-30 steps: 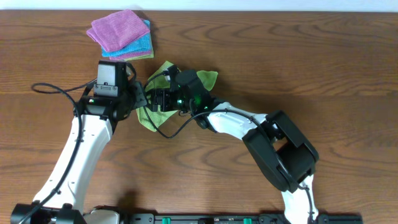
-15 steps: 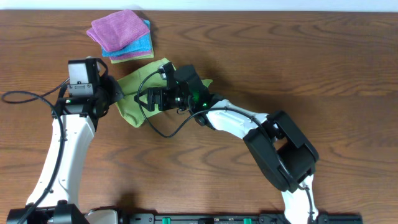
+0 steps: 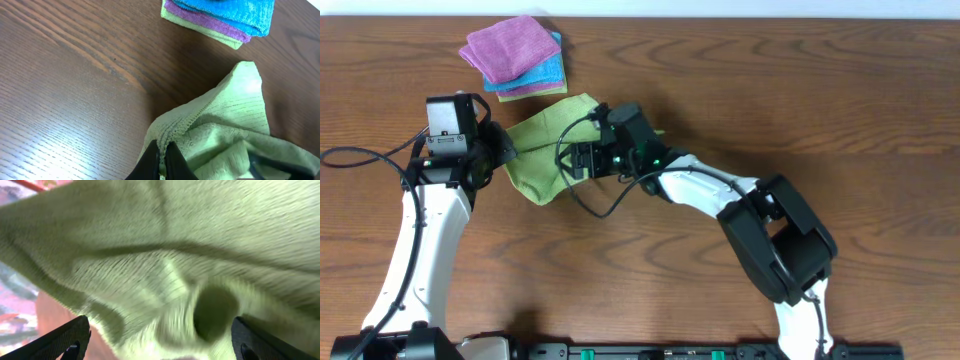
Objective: Fold the cloth
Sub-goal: 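Pull the cloth apart with both grippers, right gripper moving right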
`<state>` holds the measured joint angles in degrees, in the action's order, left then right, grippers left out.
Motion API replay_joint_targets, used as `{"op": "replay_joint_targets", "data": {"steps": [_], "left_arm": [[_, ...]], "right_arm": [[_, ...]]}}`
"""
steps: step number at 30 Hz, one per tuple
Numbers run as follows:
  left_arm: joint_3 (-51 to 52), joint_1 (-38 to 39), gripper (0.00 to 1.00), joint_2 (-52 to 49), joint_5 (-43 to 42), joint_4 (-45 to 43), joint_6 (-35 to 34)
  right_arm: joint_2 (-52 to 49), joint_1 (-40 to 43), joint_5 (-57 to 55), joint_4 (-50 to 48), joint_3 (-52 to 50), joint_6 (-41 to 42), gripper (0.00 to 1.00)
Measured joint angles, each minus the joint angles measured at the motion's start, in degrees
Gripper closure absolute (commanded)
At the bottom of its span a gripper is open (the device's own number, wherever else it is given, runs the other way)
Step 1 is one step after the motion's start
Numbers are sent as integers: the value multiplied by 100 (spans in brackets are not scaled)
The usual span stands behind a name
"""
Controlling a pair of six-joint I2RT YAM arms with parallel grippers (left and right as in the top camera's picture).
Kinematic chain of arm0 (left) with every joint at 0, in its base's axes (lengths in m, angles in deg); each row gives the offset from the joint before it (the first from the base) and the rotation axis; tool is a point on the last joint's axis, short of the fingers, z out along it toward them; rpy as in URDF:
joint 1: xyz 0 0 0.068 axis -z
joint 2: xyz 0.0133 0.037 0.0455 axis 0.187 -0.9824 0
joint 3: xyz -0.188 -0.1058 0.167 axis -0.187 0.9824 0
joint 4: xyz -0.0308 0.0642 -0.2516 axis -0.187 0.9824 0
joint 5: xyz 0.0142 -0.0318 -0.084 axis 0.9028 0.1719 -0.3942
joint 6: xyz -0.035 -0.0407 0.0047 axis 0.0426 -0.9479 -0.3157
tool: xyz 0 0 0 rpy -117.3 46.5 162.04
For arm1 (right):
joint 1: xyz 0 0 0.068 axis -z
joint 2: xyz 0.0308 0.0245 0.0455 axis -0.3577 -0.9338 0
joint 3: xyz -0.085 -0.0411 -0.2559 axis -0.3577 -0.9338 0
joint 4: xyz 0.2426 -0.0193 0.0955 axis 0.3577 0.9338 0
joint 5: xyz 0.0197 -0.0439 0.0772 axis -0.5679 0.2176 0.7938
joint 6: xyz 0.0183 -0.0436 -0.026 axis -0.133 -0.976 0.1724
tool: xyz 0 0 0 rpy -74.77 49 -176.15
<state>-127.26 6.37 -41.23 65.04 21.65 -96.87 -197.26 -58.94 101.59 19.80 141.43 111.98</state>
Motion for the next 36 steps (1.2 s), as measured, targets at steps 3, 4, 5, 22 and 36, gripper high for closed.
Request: {"op": "replay_joint_targets", "data": {"steps": [3,4,5,22,36], "left_arm": [[0,0,94,0,9,0,0],[0,0,94,0,17,0,-2],[0,0,94,0,20,0,-2],[0,0,94,0,39,0,0],[0,0,94,0,39,-17,0]], "right_arm": [[0,131,-63,-2,0,-83,10],[0,160,-74,-2,0,-101,10],[0,179,-85,0,0,-111,10],[0,-190,-68,391,0,-210,34],[72,-284,105,1141,2,-249,99]]}}
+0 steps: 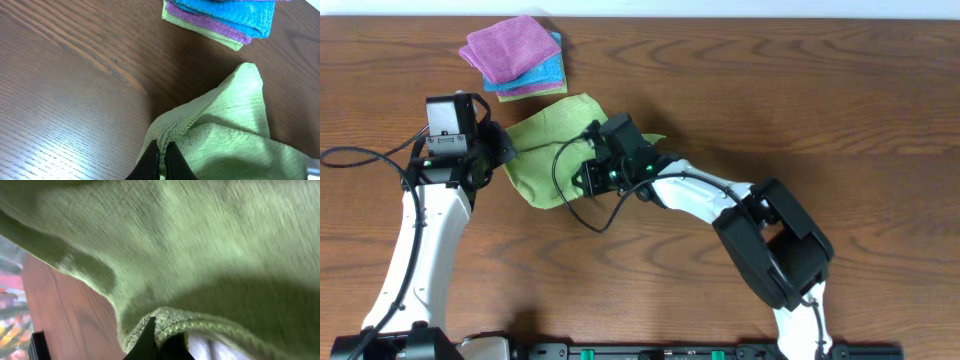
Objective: Fold the cloth
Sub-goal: 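Pull the cloth apart with both grippers, right gripper moving right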
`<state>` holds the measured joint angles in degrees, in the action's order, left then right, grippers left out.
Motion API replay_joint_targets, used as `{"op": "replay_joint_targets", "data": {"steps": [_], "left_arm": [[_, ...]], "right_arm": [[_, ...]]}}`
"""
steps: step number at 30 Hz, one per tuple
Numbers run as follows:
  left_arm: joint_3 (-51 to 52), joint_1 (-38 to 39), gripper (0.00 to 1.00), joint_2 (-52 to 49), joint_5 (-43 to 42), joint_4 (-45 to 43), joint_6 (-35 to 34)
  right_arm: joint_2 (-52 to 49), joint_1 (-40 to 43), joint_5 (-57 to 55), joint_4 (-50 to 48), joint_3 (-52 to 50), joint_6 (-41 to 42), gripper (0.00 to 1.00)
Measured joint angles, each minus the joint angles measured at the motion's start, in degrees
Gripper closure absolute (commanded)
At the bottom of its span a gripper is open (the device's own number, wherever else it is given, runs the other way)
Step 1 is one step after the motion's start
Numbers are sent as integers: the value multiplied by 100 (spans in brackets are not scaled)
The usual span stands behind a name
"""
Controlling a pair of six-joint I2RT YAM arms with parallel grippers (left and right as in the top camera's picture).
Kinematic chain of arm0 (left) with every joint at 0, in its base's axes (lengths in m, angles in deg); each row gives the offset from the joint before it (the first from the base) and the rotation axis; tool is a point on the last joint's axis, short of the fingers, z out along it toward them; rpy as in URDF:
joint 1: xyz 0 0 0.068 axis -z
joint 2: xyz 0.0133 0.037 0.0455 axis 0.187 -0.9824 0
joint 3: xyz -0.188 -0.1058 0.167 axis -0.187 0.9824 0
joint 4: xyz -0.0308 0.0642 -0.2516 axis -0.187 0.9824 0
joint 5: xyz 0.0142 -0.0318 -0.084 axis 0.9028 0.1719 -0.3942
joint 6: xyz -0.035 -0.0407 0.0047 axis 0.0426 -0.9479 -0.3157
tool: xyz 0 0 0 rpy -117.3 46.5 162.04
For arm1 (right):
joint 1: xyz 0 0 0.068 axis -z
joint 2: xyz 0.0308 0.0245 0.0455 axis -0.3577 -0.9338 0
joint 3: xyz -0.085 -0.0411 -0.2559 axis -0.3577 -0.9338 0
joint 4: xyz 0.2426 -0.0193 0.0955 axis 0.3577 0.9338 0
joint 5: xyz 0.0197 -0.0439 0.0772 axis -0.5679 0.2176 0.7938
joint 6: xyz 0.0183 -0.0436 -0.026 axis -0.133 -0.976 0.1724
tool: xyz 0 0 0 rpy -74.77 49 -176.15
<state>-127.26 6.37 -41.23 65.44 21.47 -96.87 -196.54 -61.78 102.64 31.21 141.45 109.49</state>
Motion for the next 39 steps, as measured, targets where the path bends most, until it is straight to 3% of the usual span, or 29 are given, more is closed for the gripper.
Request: {"op": "replay_joint_targets", "data": {"steps": [12,22,39], "left_arm": [[33,0,94,0,-101,636,-2],[850,0,94,0,-483,1060,0],[1399,11,94,0,-1438,1399,160]], "right_arm": [[1641,420,-575,2623,35,-503,98],[1829,420,-1416,4640,33,-717,99],[2000,796,-1864,5455,-404,-693,98]]}}
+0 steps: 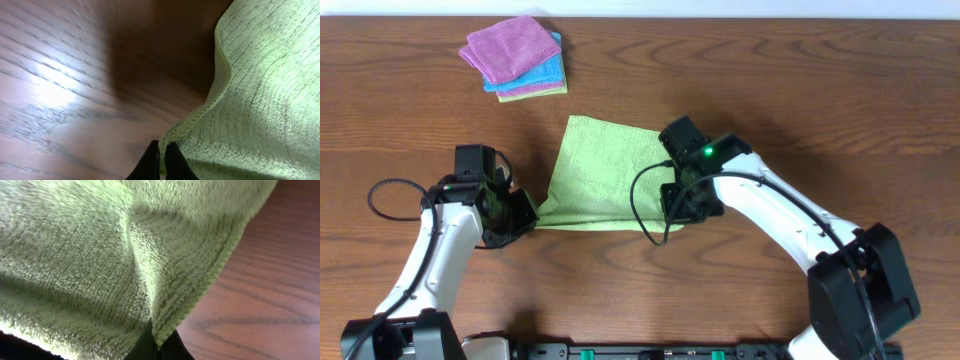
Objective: Fold the cloth
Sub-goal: 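Pull the cloth apart with both grippers, right gripper moving right, then lift and stretch the cloth taut between both grippers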
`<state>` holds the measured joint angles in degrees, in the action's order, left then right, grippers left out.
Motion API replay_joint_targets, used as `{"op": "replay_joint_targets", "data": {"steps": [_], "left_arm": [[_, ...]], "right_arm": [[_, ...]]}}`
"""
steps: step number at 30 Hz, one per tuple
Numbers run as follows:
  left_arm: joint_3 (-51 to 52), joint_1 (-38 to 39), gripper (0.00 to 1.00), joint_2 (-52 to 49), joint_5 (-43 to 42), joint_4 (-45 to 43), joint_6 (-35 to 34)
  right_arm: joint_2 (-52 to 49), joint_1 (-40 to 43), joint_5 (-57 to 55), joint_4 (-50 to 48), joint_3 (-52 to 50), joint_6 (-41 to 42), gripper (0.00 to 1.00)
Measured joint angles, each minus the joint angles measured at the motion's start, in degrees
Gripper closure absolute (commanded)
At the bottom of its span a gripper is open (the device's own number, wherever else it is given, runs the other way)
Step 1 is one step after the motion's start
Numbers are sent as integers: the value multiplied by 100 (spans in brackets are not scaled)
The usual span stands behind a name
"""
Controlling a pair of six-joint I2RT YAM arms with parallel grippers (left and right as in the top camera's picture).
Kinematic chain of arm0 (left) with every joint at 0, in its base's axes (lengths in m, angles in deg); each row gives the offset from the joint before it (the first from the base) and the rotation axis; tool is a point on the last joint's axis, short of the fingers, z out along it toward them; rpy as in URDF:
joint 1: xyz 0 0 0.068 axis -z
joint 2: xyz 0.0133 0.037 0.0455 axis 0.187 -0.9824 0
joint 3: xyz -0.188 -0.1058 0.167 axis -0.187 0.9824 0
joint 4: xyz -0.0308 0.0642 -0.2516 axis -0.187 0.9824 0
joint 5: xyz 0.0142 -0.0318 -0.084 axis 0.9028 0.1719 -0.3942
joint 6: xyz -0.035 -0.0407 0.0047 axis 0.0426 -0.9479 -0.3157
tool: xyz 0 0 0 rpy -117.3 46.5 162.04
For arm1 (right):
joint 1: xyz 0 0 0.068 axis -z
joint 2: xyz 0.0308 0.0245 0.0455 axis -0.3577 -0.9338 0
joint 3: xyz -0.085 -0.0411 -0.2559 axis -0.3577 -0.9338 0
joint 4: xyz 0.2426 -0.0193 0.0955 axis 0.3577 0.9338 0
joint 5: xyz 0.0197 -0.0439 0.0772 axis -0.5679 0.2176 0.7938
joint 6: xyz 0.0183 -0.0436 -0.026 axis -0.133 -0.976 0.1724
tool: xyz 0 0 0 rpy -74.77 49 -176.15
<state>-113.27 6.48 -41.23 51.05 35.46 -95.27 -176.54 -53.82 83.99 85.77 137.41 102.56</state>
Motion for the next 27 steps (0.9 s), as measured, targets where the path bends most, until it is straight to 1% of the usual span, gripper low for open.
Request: {"op": "replay_joint_targets", "data": {"steps": [5,10,13,15,17,21,27], "left_arm": [[33,2,94,0,-254,46,15],[33,28,94,0,-619,52,15],[33,155,94,0,-715,-20,15],[33,319,94,0,-750,-109,0],[33,671,94,0,-769,-354,-76],[39,1071,94,0,-780,-885,-275],[39,1185,94,0,-772,-1722,-693]], "right_arm": [[262,0,0,-197,-573,188,99],[999,0,-2,-525,-1298,352,99],[1333,0,-55,-750,-1580,476,99],[1388,2,-136,-968,-1668,560,99],[1388,2,-267,-1189,-1707,717,99],[1388,68,-481,-1325,-1709,973,99],[1388,199,-822,-1528,-1722,1196,99]]}}
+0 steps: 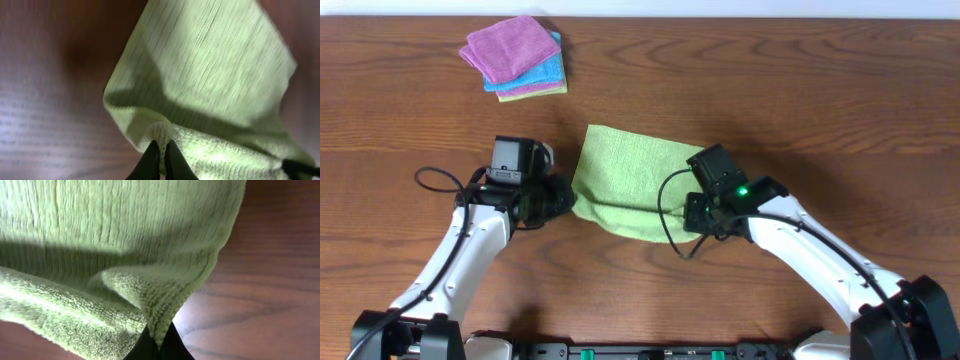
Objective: Fold the cloth
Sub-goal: 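Lift and stretch the cloth taut between both grippers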
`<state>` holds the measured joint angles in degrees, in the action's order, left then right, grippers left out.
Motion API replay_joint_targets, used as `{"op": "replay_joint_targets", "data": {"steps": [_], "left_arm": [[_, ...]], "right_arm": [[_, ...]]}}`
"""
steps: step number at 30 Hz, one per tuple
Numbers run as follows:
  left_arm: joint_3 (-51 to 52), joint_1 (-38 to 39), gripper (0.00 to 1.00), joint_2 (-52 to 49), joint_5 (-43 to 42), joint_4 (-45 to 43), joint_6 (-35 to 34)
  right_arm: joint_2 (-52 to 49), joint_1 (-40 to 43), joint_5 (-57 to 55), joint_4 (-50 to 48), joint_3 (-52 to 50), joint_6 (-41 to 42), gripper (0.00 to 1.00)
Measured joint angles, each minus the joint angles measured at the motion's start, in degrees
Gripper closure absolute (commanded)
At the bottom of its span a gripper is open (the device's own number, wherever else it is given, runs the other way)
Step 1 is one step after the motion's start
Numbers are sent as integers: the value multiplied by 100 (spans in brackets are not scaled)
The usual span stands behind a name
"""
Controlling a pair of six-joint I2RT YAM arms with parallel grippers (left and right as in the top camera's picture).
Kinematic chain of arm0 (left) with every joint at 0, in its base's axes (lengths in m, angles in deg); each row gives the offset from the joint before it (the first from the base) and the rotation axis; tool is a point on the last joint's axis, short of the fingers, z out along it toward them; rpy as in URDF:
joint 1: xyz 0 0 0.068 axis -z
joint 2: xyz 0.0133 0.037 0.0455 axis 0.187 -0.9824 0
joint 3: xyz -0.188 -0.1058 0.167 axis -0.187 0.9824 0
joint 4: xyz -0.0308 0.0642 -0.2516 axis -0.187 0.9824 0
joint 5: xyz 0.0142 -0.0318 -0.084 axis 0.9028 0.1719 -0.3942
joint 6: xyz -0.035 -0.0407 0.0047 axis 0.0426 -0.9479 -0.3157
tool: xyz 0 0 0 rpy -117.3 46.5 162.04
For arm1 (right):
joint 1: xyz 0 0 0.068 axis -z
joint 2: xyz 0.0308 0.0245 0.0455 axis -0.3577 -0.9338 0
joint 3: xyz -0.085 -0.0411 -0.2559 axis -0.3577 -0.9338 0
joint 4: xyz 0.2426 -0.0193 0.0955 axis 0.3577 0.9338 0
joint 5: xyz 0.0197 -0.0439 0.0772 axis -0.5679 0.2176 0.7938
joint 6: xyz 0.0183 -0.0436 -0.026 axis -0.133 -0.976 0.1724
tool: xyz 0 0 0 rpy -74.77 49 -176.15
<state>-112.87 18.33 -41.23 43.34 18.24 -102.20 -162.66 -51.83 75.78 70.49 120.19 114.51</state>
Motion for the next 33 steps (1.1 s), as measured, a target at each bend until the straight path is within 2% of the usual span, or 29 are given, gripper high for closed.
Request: {"op": "replay_joint_targets", "data": {"steps": [10,16,23,33], "left_arm": [[0,2,94,0,286,-879,-782],[2,9,94,0,560,-1665,-1274],[4,13,94,-308,748,-2218,-1486],[4,92,94,-1110,767,-3359,-1700]], "right_arm": [[0,271,-474,-393,-7,201,99],[0,367,-730,-973,-9,240,99],[0,420,-999,-1609,-9,234,99],[-339,472,-1344,-1923,-9,232,99]]}}
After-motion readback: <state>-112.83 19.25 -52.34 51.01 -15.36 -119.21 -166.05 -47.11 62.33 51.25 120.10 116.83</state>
